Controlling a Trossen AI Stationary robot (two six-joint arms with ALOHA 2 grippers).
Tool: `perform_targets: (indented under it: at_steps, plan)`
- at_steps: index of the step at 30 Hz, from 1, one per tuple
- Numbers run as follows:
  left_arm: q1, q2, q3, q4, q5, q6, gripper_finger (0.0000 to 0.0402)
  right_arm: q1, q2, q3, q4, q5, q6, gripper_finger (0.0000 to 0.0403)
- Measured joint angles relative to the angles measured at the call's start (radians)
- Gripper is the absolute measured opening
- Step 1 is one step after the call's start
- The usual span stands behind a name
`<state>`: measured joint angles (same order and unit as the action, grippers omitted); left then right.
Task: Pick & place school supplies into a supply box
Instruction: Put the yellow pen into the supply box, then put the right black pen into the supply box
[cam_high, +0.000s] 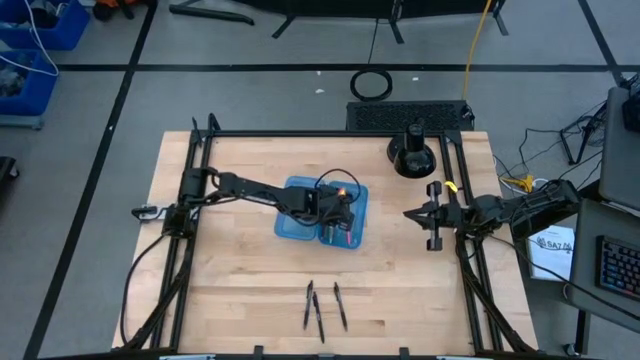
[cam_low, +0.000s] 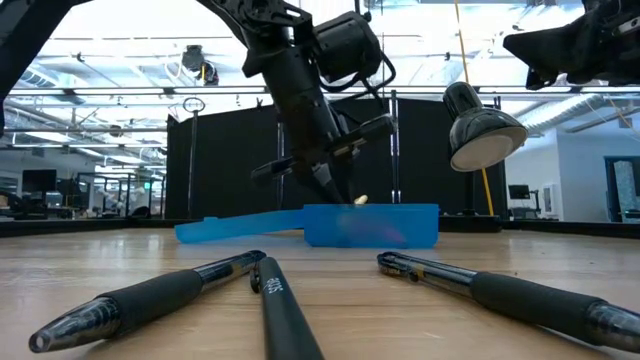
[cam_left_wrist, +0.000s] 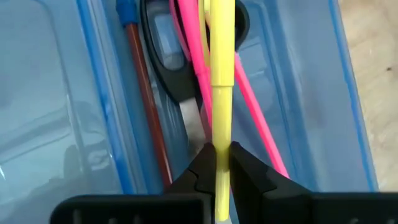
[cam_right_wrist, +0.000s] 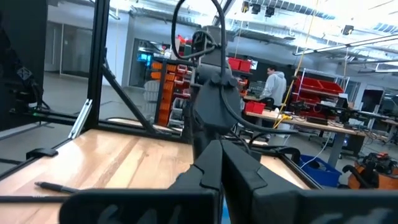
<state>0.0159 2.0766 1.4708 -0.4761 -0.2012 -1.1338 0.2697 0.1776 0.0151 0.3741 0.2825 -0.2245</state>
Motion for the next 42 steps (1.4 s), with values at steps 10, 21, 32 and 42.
perform_targets:
  at_steps: [10, 21, 32, 42]
  plan:
    - [0.006, 0.0, 0.0, 0.02, 0.025, 0.051, 0.0043, 0.0, 0.0, 0.0, 0.0, 0.0, 0.032, 0.0]
    - [-0.025, 0.0, 0.0, 0.015, 0.018, 0.007, 0.0092, 0.0, 0.0, 0.0, -0.004, -0.001, 0.077, 0.0]
    - [-0.112, -0.313, -0.001, 0.019, -0.032, 0.465, 0.0131, 0.0, 0.0, 0.0, -0.017, -0.185, 0.169, 0.0]
    - [-0.57, -0.908, -0.193, -0.23, -0.818, 0.567, 0.0104, 0.001, 0.004, 0.0, 0.001, -0.235, 0.218, 0.0]
